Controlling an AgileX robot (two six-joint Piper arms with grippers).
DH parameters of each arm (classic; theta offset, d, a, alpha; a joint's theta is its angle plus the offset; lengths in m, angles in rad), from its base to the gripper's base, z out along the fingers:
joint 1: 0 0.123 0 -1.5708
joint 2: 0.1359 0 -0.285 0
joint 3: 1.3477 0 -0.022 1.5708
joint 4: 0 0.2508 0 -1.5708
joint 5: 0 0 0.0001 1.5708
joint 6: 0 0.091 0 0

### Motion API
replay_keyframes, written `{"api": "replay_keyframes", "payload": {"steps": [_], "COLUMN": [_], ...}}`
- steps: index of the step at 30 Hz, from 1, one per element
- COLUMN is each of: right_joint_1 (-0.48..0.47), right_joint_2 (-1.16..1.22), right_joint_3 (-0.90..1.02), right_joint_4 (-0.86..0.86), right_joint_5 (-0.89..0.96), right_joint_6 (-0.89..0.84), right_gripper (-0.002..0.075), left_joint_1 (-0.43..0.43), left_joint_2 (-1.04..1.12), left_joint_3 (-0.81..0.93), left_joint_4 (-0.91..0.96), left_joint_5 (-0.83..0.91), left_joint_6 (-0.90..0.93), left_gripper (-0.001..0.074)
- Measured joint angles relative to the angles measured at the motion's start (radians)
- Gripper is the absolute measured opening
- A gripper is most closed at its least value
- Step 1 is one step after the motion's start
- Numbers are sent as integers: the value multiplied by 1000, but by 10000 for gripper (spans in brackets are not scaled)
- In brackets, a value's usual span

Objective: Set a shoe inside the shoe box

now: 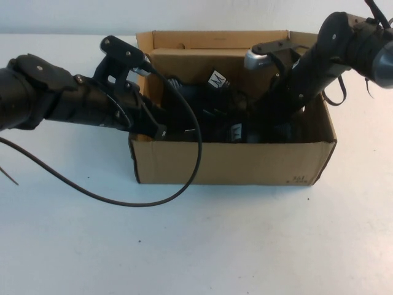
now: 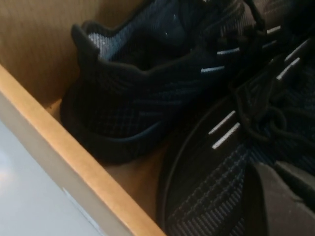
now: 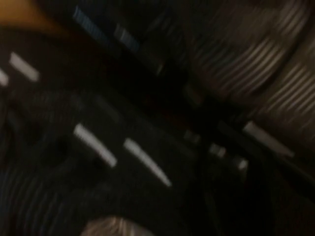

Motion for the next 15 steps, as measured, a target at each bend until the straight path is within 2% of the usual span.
{"api": "replay_keyframes", "payload": {"steps": [8,15], "right_joint_1": [0,0], "right_joint_2": [7,10], "right_joint_3": [-101,-113], "right_joint_4": [-18,-39], "right_joint_5": [199,187], "right_joint_6": [26,65], "right_gripper": [-16,-16], "left_joint_1": [0,0], "left_joint_2": [0,0], "left_joint_3": [0,0], "left_joint_4": [-4,-6], "left_joint_5": [-11,-11], "left_joint_6": [6,10], "left_gripper": [-1,-1]}}
